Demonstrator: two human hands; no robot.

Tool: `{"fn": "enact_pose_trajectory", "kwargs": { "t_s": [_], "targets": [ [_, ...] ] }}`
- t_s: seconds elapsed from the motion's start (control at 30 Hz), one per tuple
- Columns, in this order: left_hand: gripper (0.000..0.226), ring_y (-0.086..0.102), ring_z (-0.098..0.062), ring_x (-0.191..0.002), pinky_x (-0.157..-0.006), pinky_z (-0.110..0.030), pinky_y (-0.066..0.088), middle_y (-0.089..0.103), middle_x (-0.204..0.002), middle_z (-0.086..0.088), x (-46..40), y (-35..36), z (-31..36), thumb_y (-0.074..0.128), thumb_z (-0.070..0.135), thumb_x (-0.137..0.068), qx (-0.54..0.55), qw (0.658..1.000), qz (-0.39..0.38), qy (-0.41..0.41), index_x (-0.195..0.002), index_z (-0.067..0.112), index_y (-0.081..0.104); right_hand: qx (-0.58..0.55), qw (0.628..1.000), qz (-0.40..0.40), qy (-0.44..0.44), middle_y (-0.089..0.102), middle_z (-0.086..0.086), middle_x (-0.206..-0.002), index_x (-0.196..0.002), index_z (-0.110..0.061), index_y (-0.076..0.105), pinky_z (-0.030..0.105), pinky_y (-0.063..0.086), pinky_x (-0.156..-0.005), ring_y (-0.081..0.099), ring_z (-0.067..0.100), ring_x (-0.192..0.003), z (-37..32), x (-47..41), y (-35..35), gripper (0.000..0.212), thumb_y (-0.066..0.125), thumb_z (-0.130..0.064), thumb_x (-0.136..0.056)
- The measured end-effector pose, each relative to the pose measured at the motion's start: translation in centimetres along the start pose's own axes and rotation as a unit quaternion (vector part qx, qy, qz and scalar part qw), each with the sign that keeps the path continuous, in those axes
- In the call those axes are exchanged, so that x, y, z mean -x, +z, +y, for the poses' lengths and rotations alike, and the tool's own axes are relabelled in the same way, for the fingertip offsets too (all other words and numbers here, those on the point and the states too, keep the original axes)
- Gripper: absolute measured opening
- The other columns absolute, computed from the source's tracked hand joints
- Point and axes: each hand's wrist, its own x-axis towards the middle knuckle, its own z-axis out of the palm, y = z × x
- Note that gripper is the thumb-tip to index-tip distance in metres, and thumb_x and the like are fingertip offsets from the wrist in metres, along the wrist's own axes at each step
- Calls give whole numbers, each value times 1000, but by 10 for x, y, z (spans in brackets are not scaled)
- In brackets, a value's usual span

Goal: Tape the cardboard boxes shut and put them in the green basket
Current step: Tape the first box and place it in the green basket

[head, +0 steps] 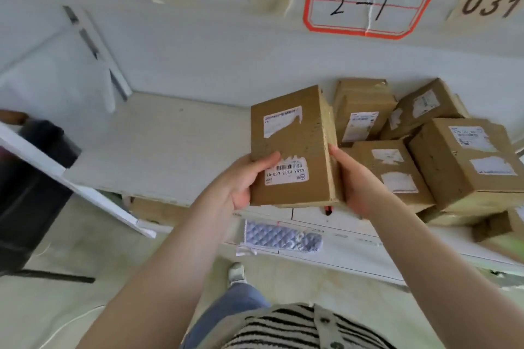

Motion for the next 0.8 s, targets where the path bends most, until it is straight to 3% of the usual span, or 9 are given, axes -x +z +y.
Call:
{"fn": "enact_pose_trajectory", "kwargs": {
  "t_s": [0.07, 0.13, 0.23, 0.33, 0.4, 0.57, 0.67, 0.73, 0.8],
  "targets": [
    [58, 73, -24, -90, -70, -39, 59, 75, -103, -9, 4, -12, 4, 76, 33, -69, 5, 1000, 22, 17, -121, 13, 60, -25, 999, -21, -16, 71, 6, -118, -128, -16, 57, 42, 57, -83, 69, 26, -106, 5, -2, 11, 62, 70, -51, -78],
    [77, 70, -22, -95, -67, -36, 57, 69, -121, -10, 5, -20, 11, 79, 32, -72, -27, 994, 93, 50, -140, 14, 47, -40, 999, -5, -36, 72, 7, -114, -127, -13, 56, 43, 57, -83, 69, 27, -104, 7, -5, 25, 57, 69, -44, -81],
    [85, 57, -3, -95, -60, -15, 43, 49, -142, 5, 0, -28, 20, 74, 48, -81, -150, 960, 195, 137, -150, 23, 30, -32, 995, 63, -70, 74, 9, -108, -122, -9, 59, 42, 59, -79, 72, 26, -97, 5, -15, 59, 48, 71, -37, -85],
    [90, 58, -4, -106, -84, -20, 51, 52, -136, 11, -4, -27, 32, 70, 73, -68, -207, 959, 132, 143, -138, 26, 39, 44, 983, 118, -131, 75, 4, -96, -113, -13, 63, 33, 60, -68, 74, 20, -85, 4, -28, 102, 36, 69, -38, -88],
    [92, 58, -13, -112, -94, -30, 49, 56, -128, 7, -10, -38, 39, 78, 65, -66, -208, 957, 147, 137, -137, 21, 40, 103, 973, 136, -157, 75, -1, -95, -109, -23, 64, 32, 60, -73, 73, 16, -86, 6, -38, 130, 23, 62, -39, -93],
    [63, 70, -17, -92, -68, -30, 56, 72, -111, -1, -26, -127, 68, 78, 51, -75, -135, 979, 133, 78, -125, 16, 59, 77, 969, 153, -176, 68, -9, -113, -118, -29, 62, 30, 53, -89, 63, 13, -109, 3, -70, 172, 23, 52, -36, -99],
    [77, 73, -25, -91, -74, -38, 59, 76, -102, -7, -35, -177, 78, 77, 59, -63, -50, 997, 65, -1, -122, 12, 62, 115, 965, 209, -110, 53, -11, -126, -131, -33, 53, 39, 40, -98, 48, 15, -116, 4, -89, 179, 52, 61, -59, -86],
    [82, 69, -30, -104, -85, -45, 57, 71, -114, -13, -41, -198, 79, 74, 63, -63, -8, 999, -2, -39, -125, 10, 62, 87, 982, 167, -32, 57, -8, -123, -134, -31, 51, 45, 42, -103, 52, 16, -115, 10, -95, 188, 72, 68, -68, -74],
    [80, 66, -31, -112, -85, -46, 57, 67, -123, -15, -46, -212, 76, 71, 66, -66, 21, 996, -66, -48, -124, 12, 63, -5, 996, 93, -3, 72, -2, -108, -122, -20, 59, 38, 55, -87, 68, 17, -100, 17, -99, 193, 76, 77, -64, -64]
  ]
}}
